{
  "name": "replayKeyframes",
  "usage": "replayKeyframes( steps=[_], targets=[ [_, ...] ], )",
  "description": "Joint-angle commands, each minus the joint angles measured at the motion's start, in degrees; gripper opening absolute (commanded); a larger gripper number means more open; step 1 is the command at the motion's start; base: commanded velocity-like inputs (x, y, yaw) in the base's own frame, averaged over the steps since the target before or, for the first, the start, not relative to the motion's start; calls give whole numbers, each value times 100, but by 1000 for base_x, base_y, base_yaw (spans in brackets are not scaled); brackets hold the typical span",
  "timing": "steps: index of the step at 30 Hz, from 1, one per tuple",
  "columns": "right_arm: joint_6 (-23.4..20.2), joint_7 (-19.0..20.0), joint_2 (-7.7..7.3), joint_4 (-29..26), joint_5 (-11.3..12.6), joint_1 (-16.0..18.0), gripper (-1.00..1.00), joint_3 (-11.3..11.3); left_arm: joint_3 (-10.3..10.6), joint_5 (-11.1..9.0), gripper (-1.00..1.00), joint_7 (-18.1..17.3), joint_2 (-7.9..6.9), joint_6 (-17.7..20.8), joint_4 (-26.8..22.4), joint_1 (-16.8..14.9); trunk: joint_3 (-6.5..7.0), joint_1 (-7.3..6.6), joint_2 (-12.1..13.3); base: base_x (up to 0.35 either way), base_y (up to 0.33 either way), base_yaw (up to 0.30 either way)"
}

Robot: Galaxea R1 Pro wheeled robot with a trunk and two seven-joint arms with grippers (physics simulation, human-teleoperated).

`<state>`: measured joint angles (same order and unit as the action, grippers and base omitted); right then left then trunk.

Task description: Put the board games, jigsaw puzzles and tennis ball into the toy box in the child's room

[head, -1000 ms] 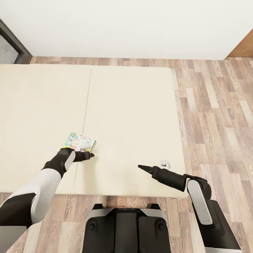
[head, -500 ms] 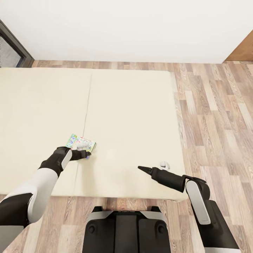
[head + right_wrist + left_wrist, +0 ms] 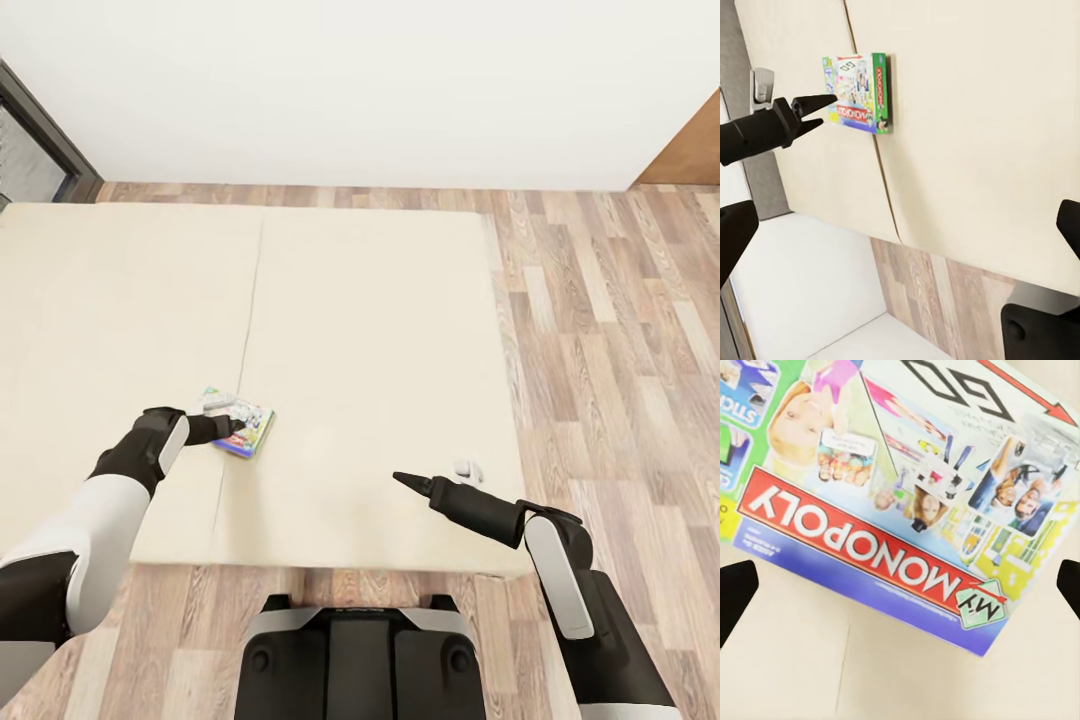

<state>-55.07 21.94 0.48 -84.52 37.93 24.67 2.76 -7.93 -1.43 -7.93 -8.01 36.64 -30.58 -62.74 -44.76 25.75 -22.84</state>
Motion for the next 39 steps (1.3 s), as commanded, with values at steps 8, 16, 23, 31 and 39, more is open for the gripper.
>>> replayKeyframes(
  steps=[8,16,23,31,39],
  targets=[
    [-18,39,31,9,-47,3,100,4,-24,-15,100,-16,-43,51,-35,-3,68,4,-8,0,0,0],
    [-14,19,39,9,-48,3,100,-3,-18,-16,100,-16,-51,46,-93,-13,141,4,-8,0,0,0],
    [-13,5,39,10,-49,3,100,-4,-16,-16,100,-22,-53,31,-112,-12,206,4,-8,0,0,0],
    [-13,3,39,10,-49,3,100,-4,-22,-12,100,-13,-88,26,-128,-21,280,4,-8,0,0,0],
    [-12,3,39,16,-49,3,100,-4,-24,-7,100,18,-205,35,-135,-45,353,4,-8,0,0,0]
  ],
)
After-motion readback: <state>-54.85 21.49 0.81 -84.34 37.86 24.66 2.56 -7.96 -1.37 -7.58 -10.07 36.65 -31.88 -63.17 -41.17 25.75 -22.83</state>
